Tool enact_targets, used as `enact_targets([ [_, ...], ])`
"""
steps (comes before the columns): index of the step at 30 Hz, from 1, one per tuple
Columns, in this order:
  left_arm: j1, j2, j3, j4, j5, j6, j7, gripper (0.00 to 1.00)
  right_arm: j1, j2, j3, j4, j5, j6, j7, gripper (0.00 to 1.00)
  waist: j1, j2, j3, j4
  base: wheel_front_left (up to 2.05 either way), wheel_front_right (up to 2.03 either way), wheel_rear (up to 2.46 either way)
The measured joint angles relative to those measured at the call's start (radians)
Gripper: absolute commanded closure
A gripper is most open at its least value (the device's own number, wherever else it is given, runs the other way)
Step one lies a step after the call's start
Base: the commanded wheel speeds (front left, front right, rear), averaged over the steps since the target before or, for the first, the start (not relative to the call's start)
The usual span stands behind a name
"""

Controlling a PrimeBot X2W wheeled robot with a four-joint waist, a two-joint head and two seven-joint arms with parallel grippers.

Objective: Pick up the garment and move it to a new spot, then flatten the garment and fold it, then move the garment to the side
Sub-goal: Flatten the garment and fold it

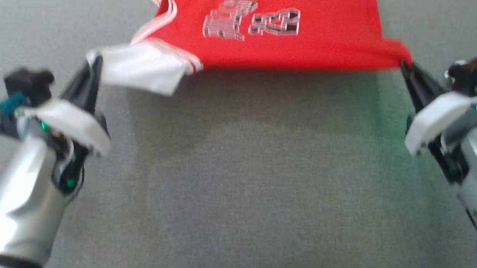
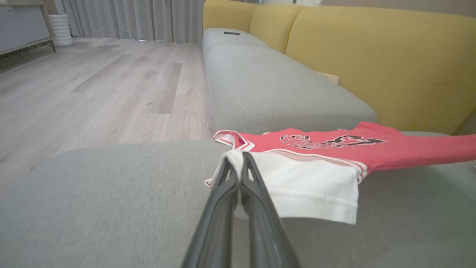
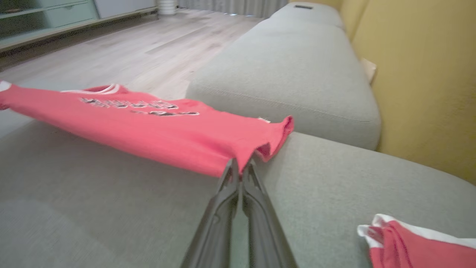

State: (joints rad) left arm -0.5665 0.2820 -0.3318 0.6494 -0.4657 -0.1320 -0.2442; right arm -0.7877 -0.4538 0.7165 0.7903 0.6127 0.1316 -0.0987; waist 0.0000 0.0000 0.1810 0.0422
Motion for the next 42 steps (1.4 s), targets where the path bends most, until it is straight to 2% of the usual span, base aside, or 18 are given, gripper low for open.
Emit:
enact_targets([
  [9,0.186,0.098,-0.101,-0.171,-0.068,0.0,0.081,1.0,0.114,-0.129,0.102,-0.108,0.114,0.0,0.077,1.0,0.0,0.0,-0.072,0.01,0.0,0.0,0.0],
  [16,0.316,0.167,-0.109,-0.321,-0.098,0.002,0.148,1.0,0.192,-0.2,0.178,-0.218,0.207,0.0,0.155,1.0,0.0,0.0,-0.116,0.006,0.0,0.0,0.0],
  [22,0.438,0.22,-0.109,-0.466,-0.126,0.037,0.215,1.0,0.265,-0.274,0.229,-0.342,0.295,0.0,0.247,1.0,-0.0001,0.0,-0.15,0.001,0.0,0.0,0.0],
  [28,0.482,0.241,-0.1,-0.574,-0.138,0.076,0.249,1.0,0.311,-0.345,0.247,-0.463,0.355,0.0,0.331,1.0,0.0,0.0001,-0.148,-0.005,0.0,0.0,0.0],
  [33,0.45,0.245,-0.089,-0.583,-0.134,0.097,0.262,1.0,0.299,-0.348,0.214,-0.483,0.351,0.0,0.365,1.0,0.0,0.0,-0.115,-0.013,0.0,0.0,0.0],
  [42,0.227,0.221,-0.11,-0.474,-0.093,0.078,0.265,1.0,0.19,-0.3,0.184,-0.449,0.296,0.0,0.423,1.0,0.0,0.0,-0.028,-0.029,0.0,0.0,0.0],
])
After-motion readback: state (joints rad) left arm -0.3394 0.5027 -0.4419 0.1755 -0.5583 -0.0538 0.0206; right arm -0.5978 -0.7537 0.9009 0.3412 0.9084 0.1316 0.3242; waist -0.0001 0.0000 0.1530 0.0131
